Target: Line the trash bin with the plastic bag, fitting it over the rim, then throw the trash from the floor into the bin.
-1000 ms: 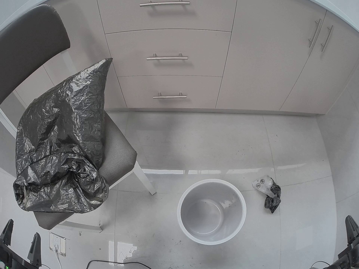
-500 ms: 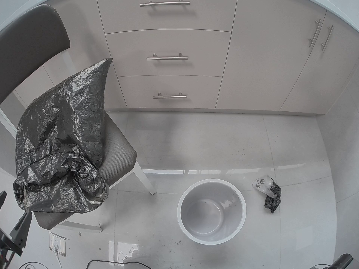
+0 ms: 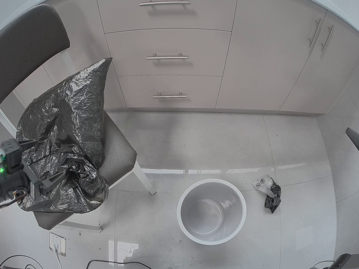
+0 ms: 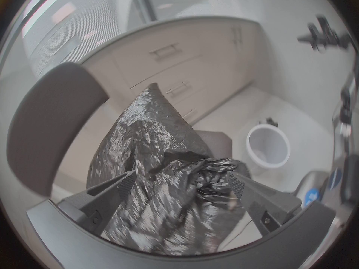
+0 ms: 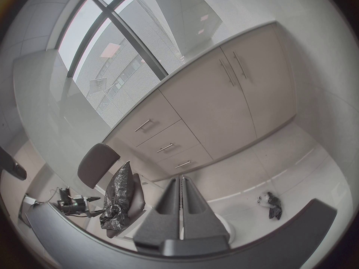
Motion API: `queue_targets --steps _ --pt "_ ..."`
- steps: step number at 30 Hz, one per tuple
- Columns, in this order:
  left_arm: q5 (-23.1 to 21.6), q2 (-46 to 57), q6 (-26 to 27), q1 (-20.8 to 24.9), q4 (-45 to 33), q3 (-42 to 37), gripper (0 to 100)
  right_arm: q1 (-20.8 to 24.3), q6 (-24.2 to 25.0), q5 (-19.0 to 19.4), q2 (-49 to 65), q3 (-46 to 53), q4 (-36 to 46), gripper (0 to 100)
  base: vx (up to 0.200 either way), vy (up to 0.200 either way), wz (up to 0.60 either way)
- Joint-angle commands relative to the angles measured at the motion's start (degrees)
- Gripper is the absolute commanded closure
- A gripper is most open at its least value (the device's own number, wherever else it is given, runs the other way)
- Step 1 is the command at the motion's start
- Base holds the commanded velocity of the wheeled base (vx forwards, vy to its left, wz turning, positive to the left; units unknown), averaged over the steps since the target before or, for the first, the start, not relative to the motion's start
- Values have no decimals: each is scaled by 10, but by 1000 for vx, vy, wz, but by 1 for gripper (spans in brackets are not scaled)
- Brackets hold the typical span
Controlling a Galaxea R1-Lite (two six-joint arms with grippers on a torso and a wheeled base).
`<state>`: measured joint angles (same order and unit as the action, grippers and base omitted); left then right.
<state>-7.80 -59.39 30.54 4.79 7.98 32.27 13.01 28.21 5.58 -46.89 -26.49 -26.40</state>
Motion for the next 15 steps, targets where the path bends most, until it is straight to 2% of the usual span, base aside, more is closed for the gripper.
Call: queue_targets --steps 1,3,6,11,15 --pt "-9 -187 155 -20 23 90 0 22 45 12 -78 5 -35 100 0 0 0" --pt "-13 -194 197 -24 20 92 0 22 45 18 -78 9 -37 100 0 0 0" --pt "-20 -201 223 -26 19 92 0 22 45 24 -78 9 -37 100 0 0 0" --pt "-20 -210 225 -26 13 100 0 23 45 25 -79 9 -35 100 0 0 0" --pt "-20 -207 225 -26 -34 109 0 22 45 25 -80 9 -35 100 0 0 0"
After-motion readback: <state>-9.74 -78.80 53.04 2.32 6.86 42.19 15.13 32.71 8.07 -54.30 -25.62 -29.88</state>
